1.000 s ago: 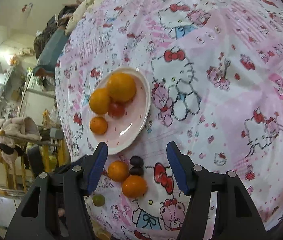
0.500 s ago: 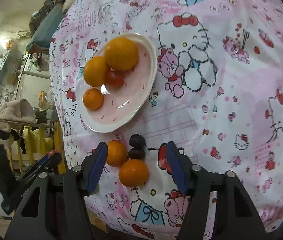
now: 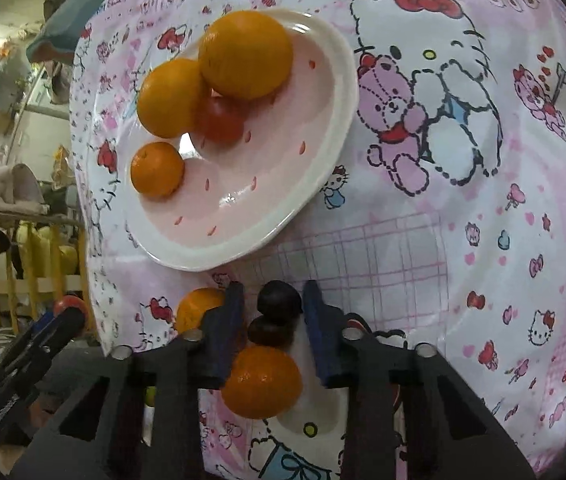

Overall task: Organize fruits
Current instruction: 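Grasp a dark grape with the right gripper while the left lifts the oval tomato, then carry the grape and oval tomato over the plate and open both grippers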

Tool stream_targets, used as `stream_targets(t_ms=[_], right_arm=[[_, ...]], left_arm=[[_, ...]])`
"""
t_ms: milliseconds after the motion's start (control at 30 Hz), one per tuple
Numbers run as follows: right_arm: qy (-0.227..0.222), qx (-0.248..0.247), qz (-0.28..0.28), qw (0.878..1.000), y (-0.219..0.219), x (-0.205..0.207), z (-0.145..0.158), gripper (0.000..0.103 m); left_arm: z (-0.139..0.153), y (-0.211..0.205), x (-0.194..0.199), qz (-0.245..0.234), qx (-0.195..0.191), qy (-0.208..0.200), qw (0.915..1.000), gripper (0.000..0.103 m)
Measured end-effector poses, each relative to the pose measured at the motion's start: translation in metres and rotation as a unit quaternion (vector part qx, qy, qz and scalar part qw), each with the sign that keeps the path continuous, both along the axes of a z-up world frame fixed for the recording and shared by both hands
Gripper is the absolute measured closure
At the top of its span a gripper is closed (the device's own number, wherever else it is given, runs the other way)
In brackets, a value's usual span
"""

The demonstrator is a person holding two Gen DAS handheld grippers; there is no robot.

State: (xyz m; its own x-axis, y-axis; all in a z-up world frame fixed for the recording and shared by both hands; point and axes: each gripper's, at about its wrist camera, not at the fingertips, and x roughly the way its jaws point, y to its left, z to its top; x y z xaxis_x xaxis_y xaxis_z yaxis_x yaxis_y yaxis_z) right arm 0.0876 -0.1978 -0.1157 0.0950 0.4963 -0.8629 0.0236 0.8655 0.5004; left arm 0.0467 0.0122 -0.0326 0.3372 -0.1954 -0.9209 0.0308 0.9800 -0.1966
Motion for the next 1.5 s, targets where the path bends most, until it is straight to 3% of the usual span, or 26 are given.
stream_targets(t_ms=[233,467,733,900,967,1200,1500], right_arm=[[-0.01,-0.002,0.01,1.0,0.0,-0.002,0.004,0.079],[-0.025,0.005,-0.002,1.0,-0.015,-0.009,0.016,0.08],[-0.069,0.026,-0.039,0.997,-0.047,-0.018,0.051,0.079],[-0.097,0.04,-0.06,0.993,-0.068,-0.015,0.073,0.079],[-0.107,0.047,-0.065,0.991,-0.073,-0.008,0.08,0.079],[-0.128,0.06,-0.067,0.988,-0.086,0.031,0.095,0.079],[-0.115,0.041,-0.056,0.991,-0.078,0.072,0.077,0.079]], left_arm=[[-0.001,-0.004,0.001,-0.005,0.007,-0.002,1.0,0.069],[-0.015,0.0,0.01,0.0,0.047,-0.005,0.9989,0.069],[-0.011,0.021,0.015,0.042,0.034,-0.018,0.9984,0.069],[0.003,0.022,0.027,0.03,0.031,-0.04,0.9983,0.069],[0.005,0.022,0.036,0.031,0.039,-0.045,0.9977,0.069],[0.001,0.025,0.072,0.036,0.012,-0.03,0.9988,0.069],[-0.011,0.006,0.112,-0.008,0.026,-0.035,0.999,0.069]])
